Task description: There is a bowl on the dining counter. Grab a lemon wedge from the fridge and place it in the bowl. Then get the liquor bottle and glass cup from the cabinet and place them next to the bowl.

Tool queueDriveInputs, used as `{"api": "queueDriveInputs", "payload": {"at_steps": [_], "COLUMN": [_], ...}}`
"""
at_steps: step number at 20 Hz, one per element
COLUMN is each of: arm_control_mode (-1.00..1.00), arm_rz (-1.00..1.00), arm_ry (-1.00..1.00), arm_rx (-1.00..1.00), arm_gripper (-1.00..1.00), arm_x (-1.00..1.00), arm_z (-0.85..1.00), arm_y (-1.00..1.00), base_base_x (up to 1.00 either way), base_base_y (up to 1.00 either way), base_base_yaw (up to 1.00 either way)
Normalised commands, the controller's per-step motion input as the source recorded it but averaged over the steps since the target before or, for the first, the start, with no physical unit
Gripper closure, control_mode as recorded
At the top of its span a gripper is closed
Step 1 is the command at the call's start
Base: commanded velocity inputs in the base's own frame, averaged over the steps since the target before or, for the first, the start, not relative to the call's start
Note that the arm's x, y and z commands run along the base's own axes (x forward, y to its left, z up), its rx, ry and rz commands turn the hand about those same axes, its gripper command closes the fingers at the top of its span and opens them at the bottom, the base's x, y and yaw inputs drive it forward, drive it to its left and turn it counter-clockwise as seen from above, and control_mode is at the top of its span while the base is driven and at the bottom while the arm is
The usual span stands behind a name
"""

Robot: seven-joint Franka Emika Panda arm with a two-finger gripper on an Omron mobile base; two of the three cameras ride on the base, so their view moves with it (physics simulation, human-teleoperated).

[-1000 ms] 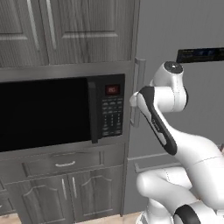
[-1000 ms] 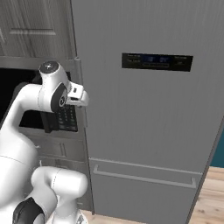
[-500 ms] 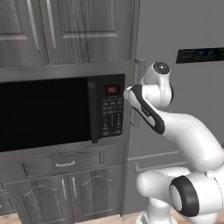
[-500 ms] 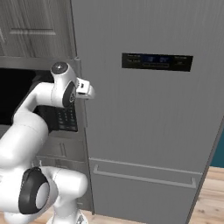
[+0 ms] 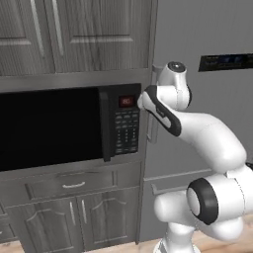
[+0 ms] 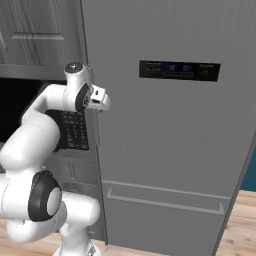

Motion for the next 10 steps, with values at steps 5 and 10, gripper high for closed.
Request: {"api": "queueDriveInputs", "payload": {"at_steps": [5, 10], "arm_control_mode": [-1.00, -1.00], "arm_rz": [0.02, 0.11], "arm_ry": [-0.21, -0.50], "arm_rx": [0.00, 0.00], "arm_gripper": [-1.00, -1.00], "arm_x": [0.30, 0.01], "arm_z": [-0.29, -0.42], "arm_y": [0.00, 0.00], "base_base_x": [0.00, 0.00], "base_base_y": [0.00, 0.00], "base_base_yaw": [0.00, 0.00]}}
